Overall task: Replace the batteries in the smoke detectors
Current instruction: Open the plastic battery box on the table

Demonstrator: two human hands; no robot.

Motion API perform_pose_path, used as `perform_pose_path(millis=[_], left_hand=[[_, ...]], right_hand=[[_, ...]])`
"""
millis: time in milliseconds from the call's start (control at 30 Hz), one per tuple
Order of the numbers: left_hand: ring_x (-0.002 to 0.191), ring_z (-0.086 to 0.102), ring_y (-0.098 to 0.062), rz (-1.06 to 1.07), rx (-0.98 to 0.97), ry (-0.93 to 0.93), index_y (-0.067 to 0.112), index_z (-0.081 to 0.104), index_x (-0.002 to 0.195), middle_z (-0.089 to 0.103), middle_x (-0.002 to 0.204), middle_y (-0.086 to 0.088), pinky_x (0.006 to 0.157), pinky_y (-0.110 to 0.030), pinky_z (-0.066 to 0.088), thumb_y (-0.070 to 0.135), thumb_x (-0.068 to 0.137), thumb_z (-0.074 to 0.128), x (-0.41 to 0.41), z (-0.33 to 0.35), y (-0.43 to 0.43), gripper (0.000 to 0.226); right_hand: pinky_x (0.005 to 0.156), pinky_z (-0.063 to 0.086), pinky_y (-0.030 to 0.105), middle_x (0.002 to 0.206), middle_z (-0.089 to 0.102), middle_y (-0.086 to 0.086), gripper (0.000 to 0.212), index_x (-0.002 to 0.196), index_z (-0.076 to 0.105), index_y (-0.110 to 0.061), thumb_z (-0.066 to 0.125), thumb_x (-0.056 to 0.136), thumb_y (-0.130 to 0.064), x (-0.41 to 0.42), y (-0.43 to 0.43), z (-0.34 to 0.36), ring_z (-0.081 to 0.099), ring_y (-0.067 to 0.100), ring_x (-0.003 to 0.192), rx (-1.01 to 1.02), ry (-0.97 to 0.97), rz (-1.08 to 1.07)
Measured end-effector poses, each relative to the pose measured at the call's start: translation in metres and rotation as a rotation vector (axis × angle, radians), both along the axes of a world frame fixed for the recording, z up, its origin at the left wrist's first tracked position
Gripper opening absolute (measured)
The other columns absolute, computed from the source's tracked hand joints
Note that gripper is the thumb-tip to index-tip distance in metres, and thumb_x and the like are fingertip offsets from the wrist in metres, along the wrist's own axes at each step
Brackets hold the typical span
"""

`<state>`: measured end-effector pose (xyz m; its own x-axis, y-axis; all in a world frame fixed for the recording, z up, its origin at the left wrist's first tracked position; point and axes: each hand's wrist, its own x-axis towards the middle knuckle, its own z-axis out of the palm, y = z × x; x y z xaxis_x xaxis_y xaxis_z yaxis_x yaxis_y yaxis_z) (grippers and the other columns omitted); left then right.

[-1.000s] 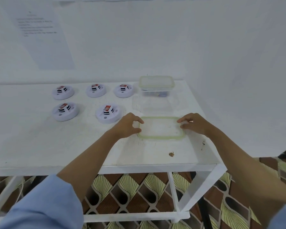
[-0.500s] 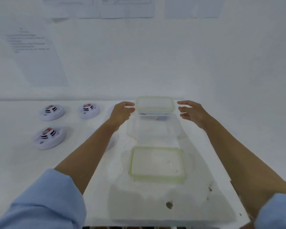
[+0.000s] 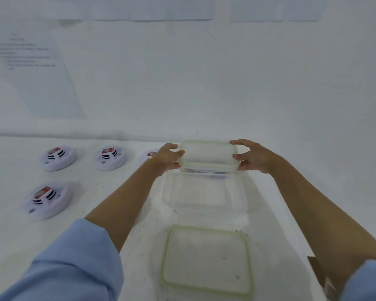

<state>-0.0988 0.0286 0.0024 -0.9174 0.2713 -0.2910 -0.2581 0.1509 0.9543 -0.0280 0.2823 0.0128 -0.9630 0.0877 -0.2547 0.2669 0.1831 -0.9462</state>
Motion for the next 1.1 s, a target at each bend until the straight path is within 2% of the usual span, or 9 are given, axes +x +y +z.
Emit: perform_pose_path(millis=[100, 200, 467, 567, 700, 800, 900, 1000, 1100], left_hand=[[0.082, 0.056, -0.025, -0.026, 0.012, -0.007, 0.004, 0.035, 0.135, 0.051, 0.112, -0.018, 0.075, -0.035, 0.051, 0.005, 0.092, 0.053, -0.006, -0.001, 0.001, 0.046], [0.079, 0.057, -0.020, -0.074, 0.060, -0.037, 0.010, 0.033, 0.136, 0.056, 0.093, -0.011, 0.068, -0.030, 0.054, -0.001, 0.090, 0.054, -0.013, 0.000, 0.000, 0.052], [0.094, 0.053, -0.024, -0.164, 0.129, -0.122, 0.021, 0.038, 0.132, 0.057, 0.100, -0.012, 0.082, -0.032, 0.047, -0.005, 0.091, 0.050, -0.025, -0.003, -0.001, 0.050], [0.092, 0.051, -0.022, -0.188, 0.140, -0.140, 0.021, 0.042, 0.126, 0.054, 0.107, -0.014, 0.079, -0.029, 0.046, -0.004, 0.091, 0.050, -0.026, -0.004, -0.002, 0.043], [0.090, 0.050, -0.022, -0.180, 0.119, -0.091, 0.021, 0.047, 0.114, 0.053, 0.101, -0.014, 0.083, -0.032, 0.046, -0.006, 0.089, 0.052, -0.030, -0.007, -0.003, 0.037], [0.090, 0.050, -0.024, -0.188, 0.039, -0.013, 0.023, 0.048, 0.106, 0.051, 0.096, -0.015, 0.086, -0.033, 0.044, -0.006, 0.087, 0.055, -0.032, -0.004, -0.002, 0.035], [0.082, 0.054, -0.021, -0.134, -0.055, 0.053, 0.017, 0.039, 0.122, 0.052, 0.092, -0.009, 0.076, -0.028, 0.049, 0.001, 0.087, 0.060, -0.026, 0.004, -0.002, 0.044], [0.080, 0.062, -0.032, -0.036, -0.309, 0.068, 0.011, 0.030, 0.125, 0.052, 0.106, -0.016, 0.075, -0.041, 0.057, 0.020, 0.087, 0.065, -0.019, 0.013, 0.005, 0.052], [0.086, 0.062, -0.035, 0.058, -0.371, 0.071, 0.006, 0.026, 0.121, 0.046, 0.117, -0.017, 0.077, -0.043, 0.056, 0.018, 0.086, 0.066, -0.020, 0.015, 0.017, 0.054]], right_hand=[[0.072, 0.058, 0.030, 0.094, 0.057, 0.005, 0.045, 0.120, 0.055, -0.028, 0.063, 0.084, -0.002, -0.005, 0.005, 0.001, 0.059, 0.022, 0.075, -0.003, -0.032, 0.045], [0.068, 0.053, 0.027, 0.090, 0.052, 0.002, 0.044, 0.118, 0.054, -0.029, 0.061, 0.085, 0.000, -0.009, 0.010, -0.001, 0.049, 0.017, 0.069, -0.032, -0.070, 0.085], [0.063, 0.055, 0.022, 0.101, 0.048, 0.008, 0.043, 0.110, 0.057, -0.036, 0.057, 0.087, 0.000, -0.017, 0.017, -0.012, 0.040, 0.022, 0.080, -0.223, -0.112, 0.136], [0.064, 0.052, 0.024, 0.086, 0.051, 0.005, 0.047, 0.119, 0.053, -0.034, 0.056, 0.088, 0.001, -0.017, 0.018, -0.014, 0.044, 0.017, 0.069, -0.214, -0.094, 0.125], [0.068, 0.044, 0.025, 0.061, 0.038, 0.001, 0.052, 0.125, 0.050, -0.033, 0.058, 0.087, 0.000, -0.017, 0.018, -0.011, 0.041, 0.010, 0.054, -0.088, -0.061, 0.098], [0.070, 0.045, 0.026, 0.067, 0.042, 0.001, 0.054, 0.125, 0.049, -0.038, 0.062, 0.085, -0.004, -0.014, 0.016, -0.007, 0.043, 0.013, 0.061, -0.064, -0.066, 0.112], [0.074, 0.047, 0.029, 0.077, 0.053, 0.000, 0.057, 0.127, 0.047, -0.039, 0.066, 0.082, -0.009, -0.013, 0.015, -0.006, 0.052, 0.017, 0.075, 0.016, -0.032, 0.099], [0.088, 0.046, 0.035, 0.100, 0.055, -0.001, 0.071, 0.131, 0.042, -0.039, 0.070, 0.077, -0.003, -0.016, 0.013, -0.002, 0.056, 0.019, 0.098, 0.018, 0.001, 0.068], [0.096, 0.042, 0.039, 0.105, 0.053, -0.002, 0.080, 0.134, 0.037, -0.038, 0.072, 0.074, 0.001, -0.019, 0.010, 0.001, 0.055, 0.017, 0.102, 0.061, -0.013, 0.069]])
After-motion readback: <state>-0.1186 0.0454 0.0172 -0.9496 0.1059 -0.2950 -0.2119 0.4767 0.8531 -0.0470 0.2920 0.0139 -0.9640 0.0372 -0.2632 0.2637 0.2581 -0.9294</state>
